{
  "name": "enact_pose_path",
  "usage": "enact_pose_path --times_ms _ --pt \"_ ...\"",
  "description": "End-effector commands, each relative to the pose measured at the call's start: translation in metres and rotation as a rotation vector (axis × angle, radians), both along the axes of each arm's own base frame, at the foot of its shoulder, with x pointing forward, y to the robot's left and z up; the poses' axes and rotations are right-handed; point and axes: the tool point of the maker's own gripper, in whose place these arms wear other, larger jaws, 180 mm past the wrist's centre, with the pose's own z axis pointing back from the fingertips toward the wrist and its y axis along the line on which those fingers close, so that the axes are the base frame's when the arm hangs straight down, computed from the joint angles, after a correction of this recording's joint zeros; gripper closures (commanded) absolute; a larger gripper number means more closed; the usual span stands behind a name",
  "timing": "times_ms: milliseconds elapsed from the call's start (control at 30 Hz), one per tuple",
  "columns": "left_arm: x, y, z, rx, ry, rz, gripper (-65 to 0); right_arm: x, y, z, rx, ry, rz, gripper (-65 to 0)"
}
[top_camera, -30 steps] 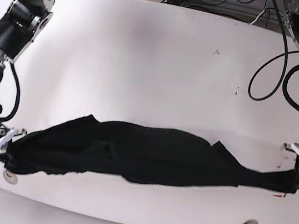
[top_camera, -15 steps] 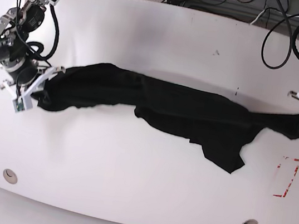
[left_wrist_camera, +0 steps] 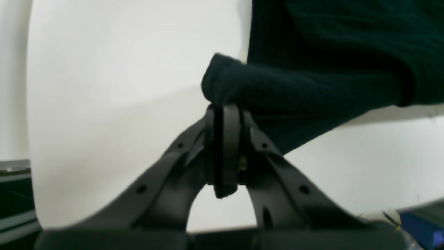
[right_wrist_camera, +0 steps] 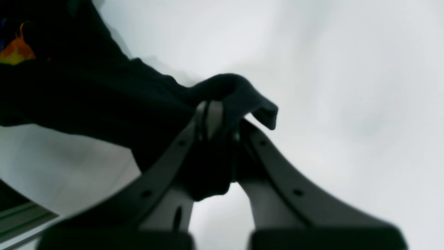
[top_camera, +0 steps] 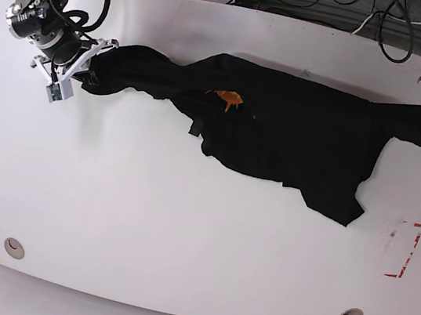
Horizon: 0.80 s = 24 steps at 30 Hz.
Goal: Layout the t-shirt on the table in an organized manner, then fold the t-shirt properly
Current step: 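Swing the stretched shirt up and lay it across the table, then hold the shirt edge with both grippers and drag it flat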
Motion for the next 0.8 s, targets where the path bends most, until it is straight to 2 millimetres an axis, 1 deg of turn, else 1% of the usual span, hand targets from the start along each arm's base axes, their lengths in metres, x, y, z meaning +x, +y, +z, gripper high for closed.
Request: enact_pose_path --times_ms 0,300,433,467,533,600,633,667,700,733,767 --pt "-0.006 0.011 0.007 0.040 -0.001 0.011 0.0 -0.005 -0.002 0.003 -0.008 -0.012 -0.004 0.0" --pt "-0.032 0.010 -0.009 0.038 0.084 0.010 0.0 -0.028 -0.004 -0.012 -0.013 0.058 -0.003 0.0" --pt "-0.037 0.009 -0.012 0.036 0.101 0.007 0.0 -0.039 -0.004 -0.018 -0.013 0.087 -0.004 -2.5" --pt "-0.038 0.009 -0.013 0.035 0.105 0.008 0.0 -0.041 -0.004 -0.019 -0.014 0.094 -0.004 -4.1" --pt "-0.039 0.009 -0.013 0.035 0.107 0.008 0.0 -0.046 -0.004 -0.022 -0.014 0.108 -0.004 -9.2" --pt "-0.041 0.007 -0.015 0.025 0.106 0.017 0.0 -0.052 -0.004 -0.025 -0.013 0.123 -0.006 -20.6" --pt "-0.041 0.007 -0.015 0.023 0.105 0.020 0.0 -0.052 -0.004 -0.025 -0.012 0.124 -0.006 -23.6" --pt "-0.042 0.006 -0.016 0.018 0.105 0.023 0.0 -0.056 -0.004 -0.027 -0.012 0.133 -0.006 -30.9" --pt "-0.042 0.006 -0.016 0.018 0.106 0.023 0.0 -0.059 -0.004 -0.028 -0.012 0.141 -0.006 -36.1" --pt "-0.042 0.006 -0.016 0.018 0.106 0.023 0.0 -0.060 -0.004 -0.028 -0.012 0.144 -0.006 -38.7" --pt "-0.042 0.006 -0.017 0.017 0.108 0.023 0.0 -0.062 -0.003 -0.030 -0.010 0.150 -0.007 -43.8"
